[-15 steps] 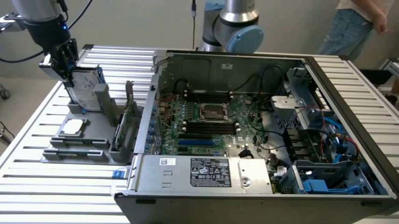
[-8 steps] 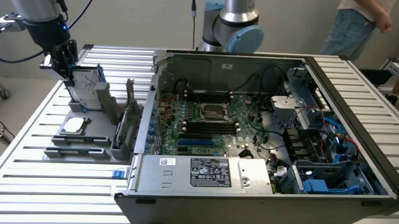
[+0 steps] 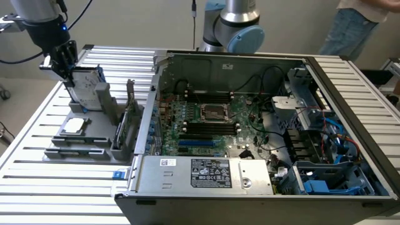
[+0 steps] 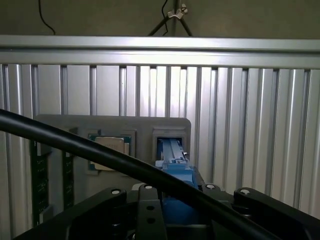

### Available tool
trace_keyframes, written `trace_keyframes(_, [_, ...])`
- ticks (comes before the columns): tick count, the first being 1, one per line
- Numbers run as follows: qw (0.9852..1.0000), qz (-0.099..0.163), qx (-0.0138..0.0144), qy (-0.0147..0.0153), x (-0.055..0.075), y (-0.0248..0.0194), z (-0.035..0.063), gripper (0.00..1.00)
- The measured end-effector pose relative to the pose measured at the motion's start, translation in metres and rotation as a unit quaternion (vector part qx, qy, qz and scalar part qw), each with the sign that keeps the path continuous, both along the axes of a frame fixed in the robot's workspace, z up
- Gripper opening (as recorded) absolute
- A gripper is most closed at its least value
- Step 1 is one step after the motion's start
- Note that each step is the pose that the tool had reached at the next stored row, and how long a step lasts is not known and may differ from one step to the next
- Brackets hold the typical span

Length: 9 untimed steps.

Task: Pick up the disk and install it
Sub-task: 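Pick up the disk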

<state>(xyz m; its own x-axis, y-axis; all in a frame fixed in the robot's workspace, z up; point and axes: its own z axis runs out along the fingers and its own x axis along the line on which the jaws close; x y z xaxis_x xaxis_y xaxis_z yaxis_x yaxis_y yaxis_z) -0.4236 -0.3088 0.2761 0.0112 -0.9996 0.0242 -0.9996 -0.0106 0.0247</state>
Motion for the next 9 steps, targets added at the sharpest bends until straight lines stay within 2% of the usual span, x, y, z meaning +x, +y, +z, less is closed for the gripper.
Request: trace_keyframes(9, [1.0, 0.0, 0.0, 0.0, 0.0, -0.0005, 0.0, 0.33])
